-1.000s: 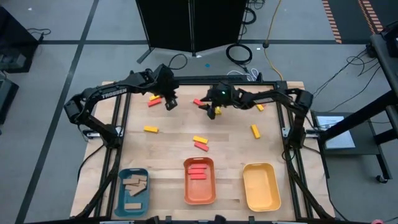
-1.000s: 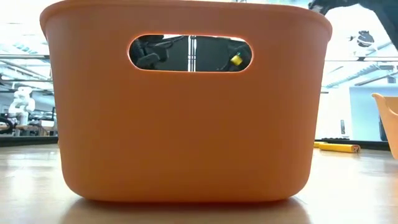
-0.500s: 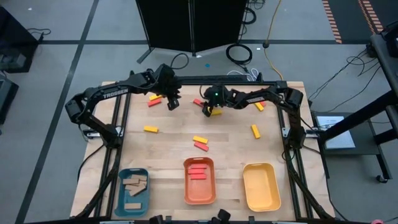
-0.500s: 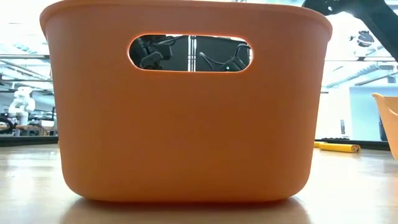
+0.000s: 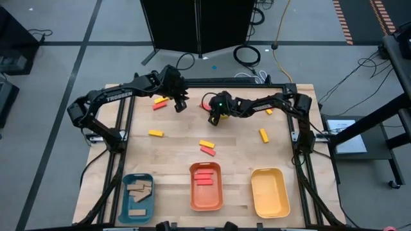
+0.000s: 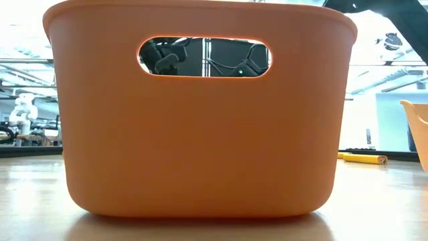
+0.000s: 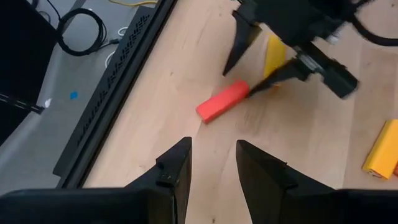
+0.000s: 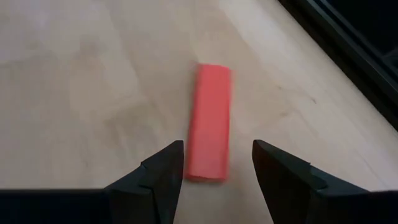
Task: Sort blocks
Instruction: Put the top center orange block into the orange bin
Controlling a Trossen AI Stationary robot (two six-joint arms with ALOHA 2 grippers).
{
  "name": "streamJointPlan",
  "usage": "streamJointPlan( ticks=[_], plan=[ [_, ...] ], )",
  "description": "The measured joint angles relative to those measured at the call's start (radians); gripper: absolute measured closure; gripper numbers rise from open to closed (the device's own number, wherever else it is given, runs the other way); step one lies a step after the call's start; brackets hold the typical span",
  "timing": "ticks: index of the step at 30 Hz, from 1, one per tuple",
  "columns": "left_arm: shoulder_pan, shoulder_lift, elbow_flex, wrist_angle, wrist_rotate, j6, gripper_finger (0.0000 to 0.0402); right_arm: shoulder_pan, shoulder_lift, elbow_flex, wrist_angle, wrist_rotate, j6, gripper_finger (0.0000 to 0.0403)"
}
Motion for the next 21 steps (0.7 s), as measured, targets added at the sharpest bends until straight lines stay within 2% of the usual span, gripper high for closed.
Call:
streamJointPlan(
  ticks=[7,16,21],
  plan=[
    [0.000,0.000,0.000,-0.004,0.024,-0.005,0.0279,0.004,0.000,0.000,-0.018,-0.027,0.032,0.0216],
    [0.000,0.000,-0.001,-0.004,0.024,-0.005,0.0279,0.021,0.085,0.029,-0.011,-0.028,0.025,0.0216],
    [-0.001,0.000,-0.001,-0.025,0.025,-0.006,0.0279,0.021,0.091,0.039,-0.002,-0.022,0.022,0.0237]
  ],
)
